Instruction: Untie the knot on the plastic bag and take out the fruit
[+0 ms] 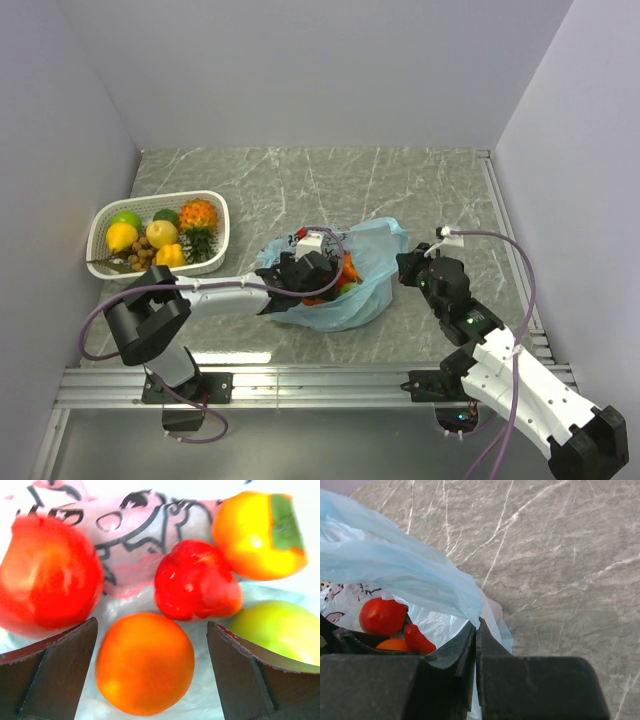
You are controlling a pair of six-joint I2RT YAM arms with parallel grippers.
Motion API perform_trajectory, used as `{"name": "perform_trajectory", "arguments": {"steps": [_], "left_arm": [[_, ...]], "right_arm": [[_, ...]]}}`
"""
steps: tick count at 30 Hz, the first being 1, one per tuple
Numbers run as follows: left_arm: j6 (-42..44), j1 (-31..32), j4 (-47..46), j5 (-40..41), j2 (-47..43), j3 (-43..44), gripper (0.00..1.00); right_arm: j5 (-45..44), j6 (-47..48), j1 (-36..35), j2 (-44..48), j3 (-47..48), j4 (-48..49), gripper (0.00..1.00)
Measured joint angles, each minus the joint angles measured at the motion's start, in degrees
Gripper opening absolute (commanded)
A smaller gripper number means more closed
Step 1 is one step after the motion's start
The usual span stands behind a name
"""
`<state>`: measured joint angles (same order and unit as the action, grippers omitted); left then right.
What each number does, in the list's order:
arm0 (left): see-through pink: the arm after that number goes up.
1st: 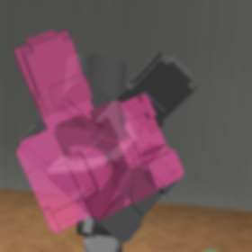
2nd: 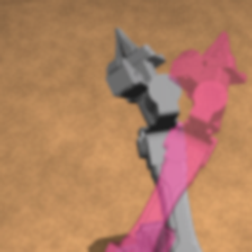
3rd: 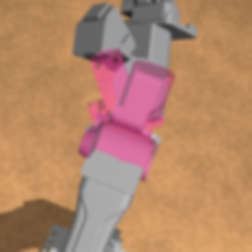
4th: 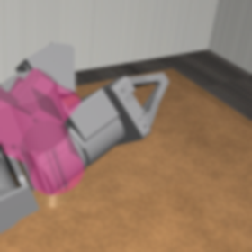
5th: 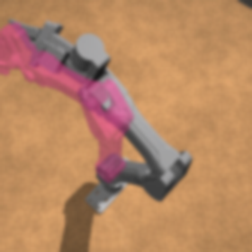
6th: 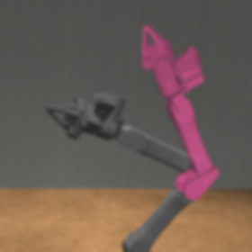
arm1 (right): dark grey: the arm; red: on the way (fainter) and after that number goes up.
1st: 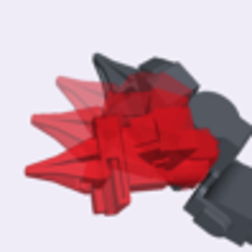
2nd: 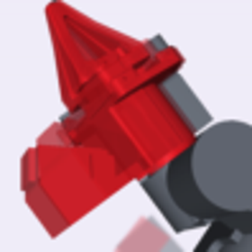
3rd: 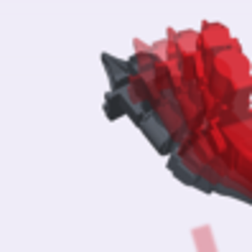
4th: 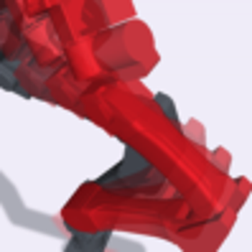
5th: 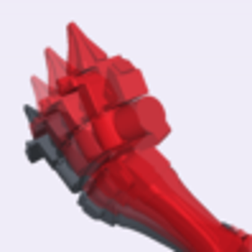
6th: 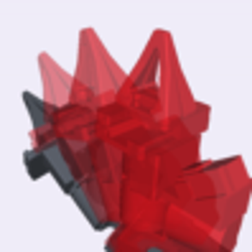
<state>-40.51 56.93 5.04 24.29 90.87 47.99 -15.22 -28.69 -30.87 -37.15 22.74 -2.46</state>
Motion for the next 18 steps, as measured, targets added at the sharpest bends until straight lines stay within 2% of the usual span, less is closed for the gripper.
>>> {"name": "perform_trajectory", "arguments": {"steps": [6,9,13,15,17,18], "left_arm": [[0.4,0.2,-1.8,0.8,-0.2,-0.4,0.97],[0.3,0.2,-2.0,1.7,0.5,-0.4,0.90],[0.1,0.2,-1.3,2.5,3.6,0.9,0.69],[-0.3,0.2,-0.9,2.7,4.2,1.8,0.56],[-0.2,0.3,0.0,2.7,4.0,2.3,0.36],[-0.2,0.5,0.6,2.8,3.8,2.4,0.33]], "right_arm": [[0.2,-0.1,0.0,-0.3,-0.7,1.5,0.07],[0.3,-0.1,0.0,-0.5,-0.7,2.0,0.07],[0.2,-0.1,0.0,-0.5,-0.7,2.1,0.07],[0.2,-0.1,0.0,-0.4,-0.7,2.1,0.07],[0.1,0.0,0.0,-0.1,-0.8,2.0,0.07],[-0.2,0.0,0.0,0.1,-0.9,2.0,0.07]]}}
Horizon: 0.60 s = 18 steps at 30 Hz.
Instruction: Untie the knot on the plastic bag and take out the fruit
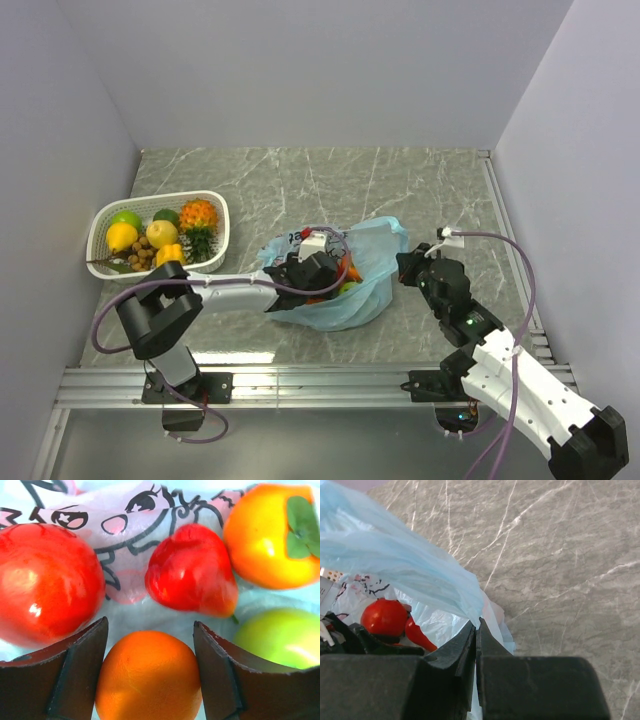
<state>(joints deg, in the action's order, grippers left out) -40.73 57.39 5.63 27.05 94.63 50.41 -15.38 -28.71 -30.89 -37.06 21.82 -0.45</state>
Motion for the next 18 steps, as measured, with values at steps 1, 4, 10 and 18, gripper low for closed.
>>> {"name": "perform_trajectory", "arguments": {"steps": [1,4,10,18], "left_arm": [[0.0,0.2,0.8,0.0,-0.5,0.2,0.30],[0.2,0.9,3.9,-0.2,-4.3,0.5,0.23],[1.5,1.4,7.7,-1.5,-15.9,3.3,0.24],[4.3,-2.0,9.5,-3.7,-26.9,8.4,0.23]], "right_arm": [[-0.1,0.0,0.0,0.3,-0.1,0.0,0.07],[-0.8,0.0,0.0,0.6,-0.3,-0.1,0.07],[-2.1,0.2,0.0,0.6,-0.3,-0.3,0.07],[-3.1,0.5,-0.1,0.8,-0.3,-1.3,0.07]]}}
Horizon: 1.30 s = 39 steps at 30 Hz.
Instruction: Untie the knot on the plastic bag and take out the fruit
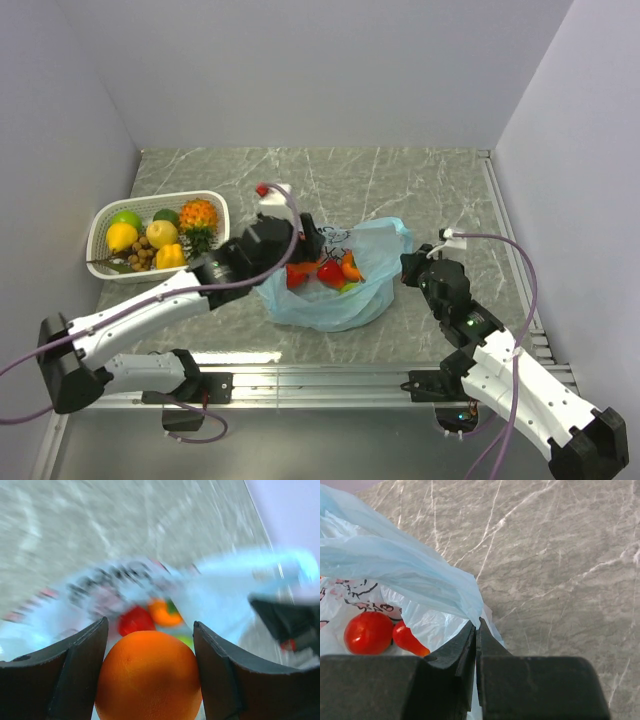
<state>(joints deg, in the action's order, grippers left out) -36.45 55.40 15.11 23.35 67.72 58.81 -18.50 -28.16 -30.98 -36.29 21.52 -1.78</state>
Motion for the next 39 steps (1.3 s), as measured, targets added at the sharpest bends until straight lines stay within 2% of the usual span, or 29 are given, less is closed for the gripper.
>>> {"name": "perform_trajectory", "arguments": {"steps": [4,9,13,17,19,26,30,31,34,39], "left_arm": [[0.3,-10.2,1.4,2.1,-3.1,1.4,0.23],[-0.7,-32.0,3.3,5.6,-3.3,1.7,0.25],[-1.7,-47.6,3.9,8.2,-2.7,1.4,0.29],[-2.6,-59.4,2.6,10.9,-0.7,0.6,0.34],[-3.4,-63.8,1.8,11.1,1.8,0.6,0.41],[-5.2,-74.1,0.1,8.6,8.3,-1.4,0.63],[-5.4,-75.9,-0.9,5.9,10.7,-1.4,0.82],[-5.5,-76.0,-1.1,5.0,11.1,-1.4,0.89],[-6.0,-76.1,-1.0,3.2,12.3,-1.4,0.99],[-6.3,-76.1,-1.0,1.0,12.5,-1.4,0.99]], "right_arm": [[-0.1,0.2,0.0,0.6,0.0,-0.4,0.07],[0.0,0.7,0.0,1.0,0.0,-0.4,0.07],[0.1,1.1,0.0,1.0,0.0,-0.5,0.07],[0.3,1.2,0.0,1.0,0.0,-0.4,0.07],[0.9,1.2,0.0,0.6,0.0,-0.3,0.07],[2.3,1.7,0.0,-1.6,0.0,-0.3,0.07],[2.6,1.9,0.0,-1.9,0.0,-0.3,0.07],[2.8,1.8,0.0,-2.1,0.0,-0.3,0.07],[3.1,1.6,0.0,-2.3,0.0,-0.3,0.07],[3.1,1.6,0.0,-2.3,0.1,-0.3,0.07]]}}
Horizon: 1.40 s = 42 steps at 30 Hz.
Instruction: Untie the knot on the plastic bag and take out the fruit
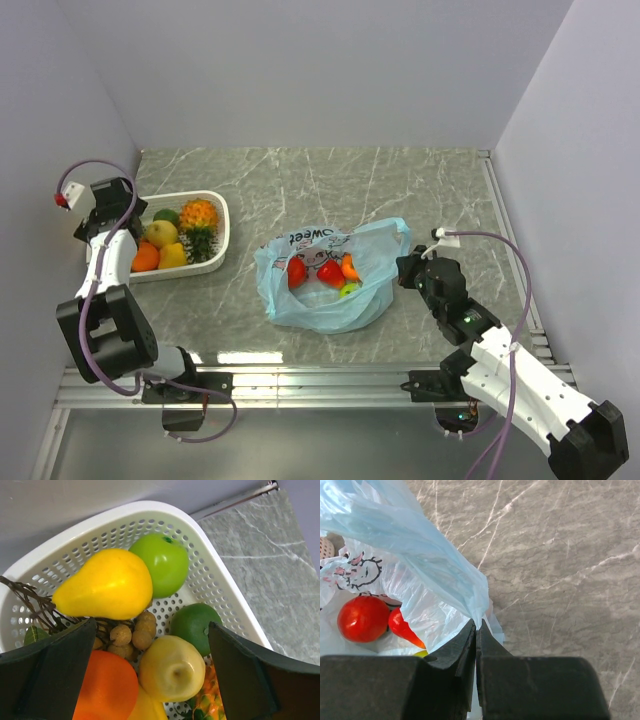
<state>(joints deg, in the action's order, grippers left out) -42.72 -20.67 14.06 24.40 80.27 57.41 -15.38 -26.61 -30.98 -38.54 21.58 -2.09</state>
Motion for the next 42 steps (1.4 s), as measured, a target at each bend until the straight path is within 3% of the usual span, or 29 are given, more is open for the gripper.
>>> {"name": "perform_trajectory", "arguments": {"steps": [7,15,21,26,30,35,42], "left_arm": [[1.7,3.9,1.2,-1.0,-5.4,0.0,0.99],[8.2,28.6,0.6,-2.8,-17.5,0.9,0.97],[9.1,44.4,1.3,-7.2,-19.9,1.2,0.99],[8.6,60.5,4.5,-9.4,-14.8,3.3,0.96],[7.2,69.4,6.8,-9.8,-8.2,4.9,0.89],[5.2,74.4,8.1,-8.9,1.0,7.6,0.86],[2.3,74.6,7.7,-5.4,12.1,8.6,0.87]], "right_arm": [[-0.1,0.1,0.0,0.1,0.9,-0.1,0.07],[-0.9,0.5,0.0,0.2,1.3,-0.1,0.07],[-2.0,0.8,0.0,2.0,1.3,-0.7,0.07],[-2.2,0.8,0.0,3.2,1.3,-0.7,0.07],[-2.2,0.7,0.0,3.6,1.3,-1.0,0.07],[-2.2,0.7,0.0,3.7,1.2,-1.0,0.07],[-2.2,0.5,0.0,4.9,-0.2,-1.1,0.07]]}}
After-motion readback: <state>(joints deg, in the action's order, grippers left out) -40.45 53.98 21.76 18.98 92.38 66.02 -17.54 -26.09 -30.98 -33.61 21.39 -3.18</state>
